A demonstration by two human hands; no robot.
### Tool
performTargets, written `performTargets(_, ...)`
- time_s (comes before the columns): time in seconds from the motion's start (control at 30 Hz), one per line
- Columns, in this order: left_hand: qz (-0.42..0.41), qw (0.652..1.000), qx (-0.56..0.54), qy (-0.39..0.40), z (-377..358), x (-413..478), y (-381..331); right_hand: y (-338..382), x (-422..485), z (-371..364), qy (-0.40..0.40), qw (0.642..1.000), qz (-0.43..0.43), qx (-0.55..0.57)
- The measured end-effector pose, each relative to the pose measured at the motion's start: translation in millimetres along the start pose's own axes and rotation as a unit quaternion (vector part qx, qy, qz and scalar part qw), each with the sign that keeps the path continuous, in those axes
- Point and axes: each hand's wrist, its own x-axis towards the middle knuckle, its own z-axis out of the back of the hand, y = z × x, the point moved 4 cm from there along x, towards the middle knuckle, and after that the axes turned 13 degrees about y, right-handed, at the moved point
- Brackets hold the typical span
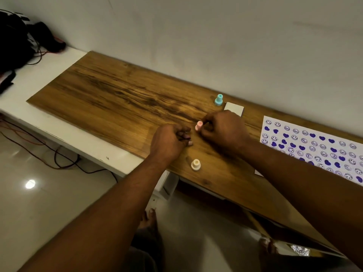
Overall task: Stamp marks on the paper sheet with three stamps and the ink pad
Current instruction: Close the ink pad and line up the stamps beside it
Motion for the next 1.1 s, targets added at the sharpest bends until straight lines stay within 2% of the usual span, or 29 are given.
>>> performTargets(0.17,-0.006,1.0,-0.02,0.0,-1.7,2.4,2.4,-37.0,33.6,15.8,-0.06,0.991,-0.108,-0.056)
performTargets(0.3,-0.005,1.0,-0.028,-0.002,-1.1,2.9,3.5,-51.5,43.9,16.2,-0.085,0.982,-0.143,-0.089)
performTargets(1.1,0.0,1.0,-0.018,0.0,1.3,-3.1,-6.6,-52.4,39.2,21.6,-0.068,0.983,-0.152,-0.076)
